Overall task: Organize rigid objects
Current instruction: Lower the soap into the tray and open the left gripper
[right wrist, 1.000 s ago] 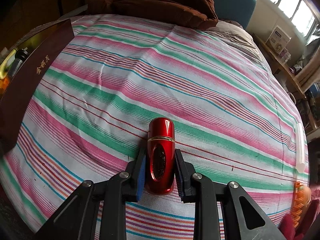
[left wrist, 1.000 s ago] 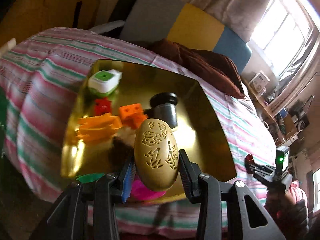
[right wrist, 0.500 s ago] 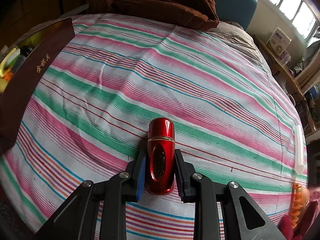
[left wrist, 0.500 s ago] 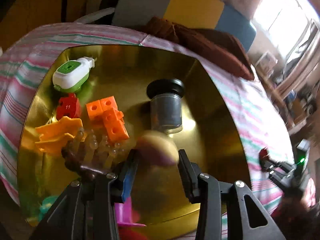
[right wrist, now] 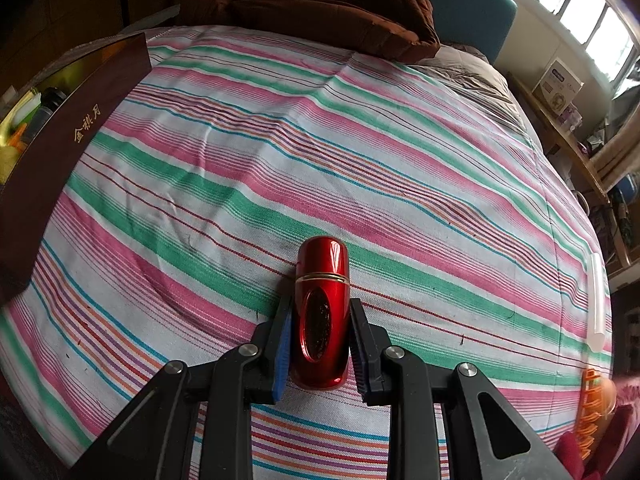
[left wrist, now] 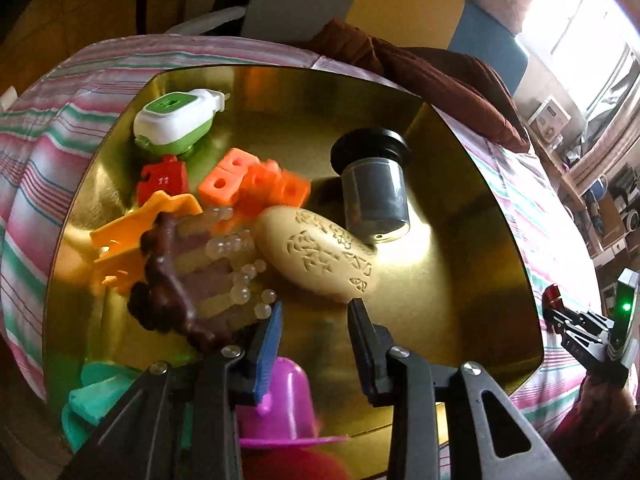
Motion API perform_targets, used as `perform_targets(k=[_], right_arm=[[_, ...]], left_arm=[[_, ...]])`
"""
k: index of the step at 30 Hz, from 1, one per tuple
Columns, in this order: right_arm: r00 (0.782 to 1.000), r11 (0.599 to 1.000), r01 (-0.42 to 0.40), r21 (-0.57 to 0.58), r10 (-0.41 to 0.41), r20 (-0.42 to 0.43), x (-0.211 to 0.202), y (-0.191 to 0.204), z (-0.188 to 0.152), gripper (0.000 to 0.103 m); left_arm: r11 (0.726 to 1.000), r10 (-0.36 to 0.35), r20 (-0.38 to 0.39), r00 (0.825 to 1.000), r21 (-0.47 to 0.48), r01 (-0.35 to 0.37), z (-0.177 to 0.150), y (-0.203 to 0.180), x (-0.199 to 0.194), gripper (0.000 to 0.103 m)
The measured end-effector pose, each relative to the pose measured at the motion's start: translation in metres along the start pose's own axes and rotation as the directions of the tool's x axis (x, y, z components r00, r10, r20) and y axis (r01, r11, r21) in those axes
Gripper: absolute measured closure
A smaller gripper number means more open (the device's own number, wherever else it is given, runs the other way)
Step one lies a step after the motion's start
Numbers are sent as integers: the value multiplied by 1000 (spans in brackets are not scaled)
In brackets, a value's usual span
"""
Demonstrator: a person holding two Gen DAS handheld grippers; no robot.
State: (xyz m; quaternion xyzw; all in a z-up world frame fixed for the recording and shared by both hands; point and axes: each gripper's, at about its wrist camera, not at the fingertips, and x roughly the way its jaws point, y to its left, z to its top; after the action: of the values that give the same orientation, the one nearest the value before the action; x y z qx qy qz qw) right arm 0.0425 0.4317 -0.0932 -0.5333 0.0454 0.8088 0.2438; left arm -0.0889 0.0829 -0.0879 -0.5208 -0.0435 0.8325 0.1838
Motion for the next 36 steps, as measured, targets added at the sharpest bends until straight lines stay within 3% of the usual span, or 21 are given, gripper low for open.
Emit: perform_targets(k=[8, 13, 24, 27, 33, 36], right_arm=[[1000, 1000, 0, -8, 0, 0, 0, -1, 0, 76], [1000, 1000, 3, -12, -3, 1, -1, 0, -1, 76], [1000, 1000, 5, -14, -5, 7, -2, 0, -2, 76], [1000, 1000, 9, -14, -9, 6, -2, 0, -3, 77], [1000, 1000, 7, -9, -7, 5, -3, -1, -4, 77], [1000, 1000, 2, -2, -2, 4, -3, -2, -3, 77]], left_arm=[[999, 2, 69, 998, 37, -4, -6, 3, -26, 69], [997, 32, 163, 986, 68, -44, -15, 13, -58, 70], [992, 77, 173, 982, 89, -94, -26, 26, -62, 70], [986, 101, 208, 973, 108, -125, -21, 19, -56, 70], [993, 62, 212, 975, 83, -81, -14, 19, -54, 70], [990, 70, 247, 966, 98, -97, -17, 15, -65, 70]])
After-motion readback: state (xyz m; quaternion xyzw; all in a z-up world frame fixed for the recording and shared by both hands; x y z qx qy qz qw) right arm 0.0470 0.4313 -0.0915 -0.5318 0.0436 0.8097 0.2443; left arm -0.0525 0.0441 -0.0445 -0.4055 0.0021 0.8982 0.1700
